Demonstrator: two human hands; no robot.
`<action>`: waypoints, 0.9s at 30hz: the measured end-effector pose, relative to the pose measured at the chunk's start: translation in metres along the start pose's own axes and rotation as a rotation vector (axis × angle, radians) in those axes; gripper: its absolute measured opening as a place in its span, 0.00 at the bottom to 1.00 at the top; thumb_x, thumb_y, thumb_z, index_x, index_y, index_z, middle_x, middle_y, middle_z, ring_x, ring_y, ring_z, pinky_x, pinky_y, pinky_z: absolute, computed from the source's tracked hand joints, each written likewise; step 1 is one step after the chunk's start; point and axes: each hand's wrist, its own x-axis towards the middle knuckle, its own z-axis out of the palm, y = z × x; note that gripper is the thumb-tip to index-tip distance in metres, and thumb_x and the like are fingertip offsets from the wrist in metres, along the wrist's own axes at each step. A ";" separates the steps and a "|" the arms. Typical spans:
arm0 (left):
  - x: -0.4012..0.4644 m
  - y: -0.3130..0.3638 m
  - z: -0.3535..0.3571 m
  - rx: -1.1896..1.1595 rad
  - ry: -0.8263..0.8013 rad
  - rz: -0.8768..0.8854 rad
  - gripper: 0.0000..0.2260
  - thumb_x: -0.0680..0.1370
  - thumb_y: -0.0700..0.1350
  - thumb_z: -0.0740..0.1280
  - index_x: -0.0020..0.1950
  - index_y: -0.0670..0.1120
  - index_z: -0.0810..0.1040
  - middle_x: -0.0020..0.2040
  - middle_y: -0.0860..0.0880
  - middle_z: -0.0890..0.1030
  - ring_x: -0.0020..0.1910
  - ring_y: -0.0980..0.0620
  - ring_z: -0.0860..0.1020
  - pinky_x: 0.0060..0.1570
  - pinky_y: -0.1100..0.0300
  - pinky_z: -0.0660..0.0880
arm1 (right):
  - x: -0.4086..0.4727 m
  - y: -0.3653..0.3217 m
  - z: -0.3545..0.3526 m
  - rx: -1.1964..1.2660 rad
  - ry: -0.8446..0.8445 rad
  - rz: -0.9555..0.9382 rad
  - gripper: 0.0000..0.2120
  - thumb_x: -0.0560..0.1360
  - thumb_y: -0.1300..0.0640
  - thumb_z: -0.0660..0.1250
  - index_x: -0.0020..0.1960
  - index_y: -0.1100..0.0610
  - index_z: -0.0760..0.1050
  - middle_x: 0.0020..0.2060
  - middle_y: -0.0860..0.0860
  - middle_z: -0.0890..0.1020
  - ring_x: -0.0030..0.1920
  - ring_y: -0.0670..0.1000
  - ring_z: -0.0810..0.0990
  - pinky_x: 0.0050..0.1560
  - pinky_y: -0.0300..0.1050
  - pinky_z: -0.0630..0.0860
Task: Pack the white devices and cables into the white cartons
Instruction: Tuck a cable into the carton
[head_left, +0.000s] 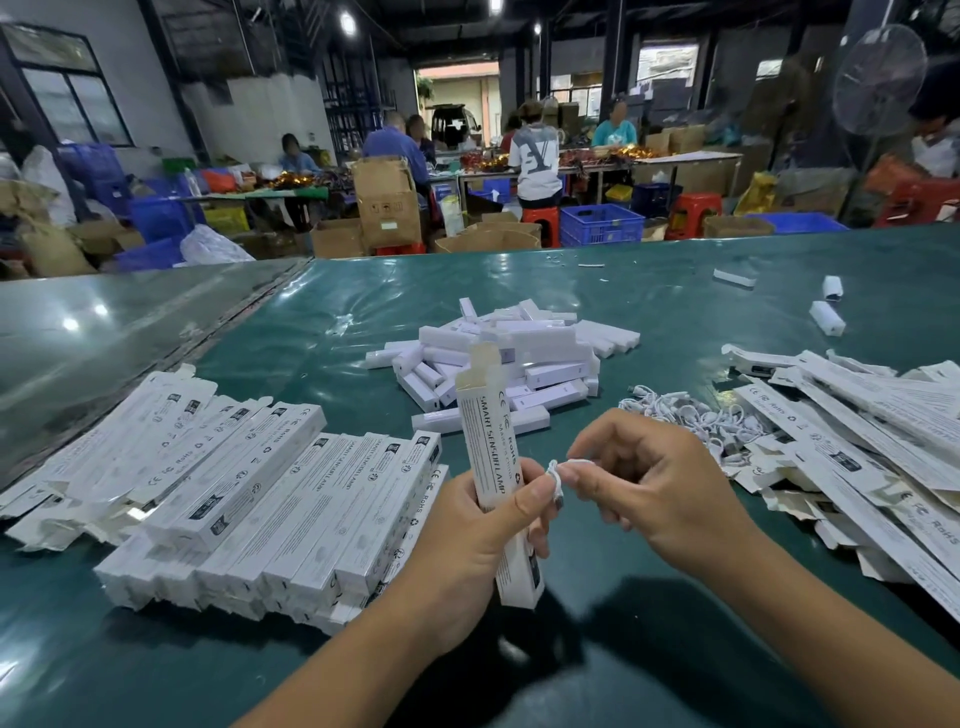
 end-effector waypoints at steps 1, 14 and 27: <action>0.000 0.000 0.000 -0.017 -0.003 -0.004 0.07 0.73 0.50 0.76 0.46 0.49 0.84 0.38 0.48 0.79 0.36 0.51 0.75 0.36 0.58 0.75 | -0.001 -0.002 0.003 0.019 0.007 -0.014 0.10 0.71 0.43 0.75 0.44 0.48 0.81 0.30 0.54 0.81 0.26 0.50 0.78 0.27 0.41 0.74; 0.004 0.003 -0.012 0.138 0.179 0.033 0.18 0.64 0.61 0.80 0.41 0.51 0.81 0.34 0.47 0.78 0.32 0.51 0.75 0.34 0.58 0.75 | -0.003 -0.016 0.002 0.110 -0.048 -0.011 0.09 0.73 0.52 0.75 0.50 0.55 0.84 0.36 0.54 0.86 0.35 0.52 0.86 0.39 0.40 0.81; -0.003 -0.009 0.000 0.771 0.152 0.053 0.20 0.74 0.62 0.73 0.56 0.50 0.76 0.46 0.53 0.83 0.45 0.53 0.81 0.45 0.50 0.79 | -0.004 -0.048 -0.023 -0.112 0.178 -0.283 0.09 0.71 0.61 0.74 0.50 0.53 0.81 0.37 0.46 0.83 0.35 0.46 0.81 0.40 0.33 0.76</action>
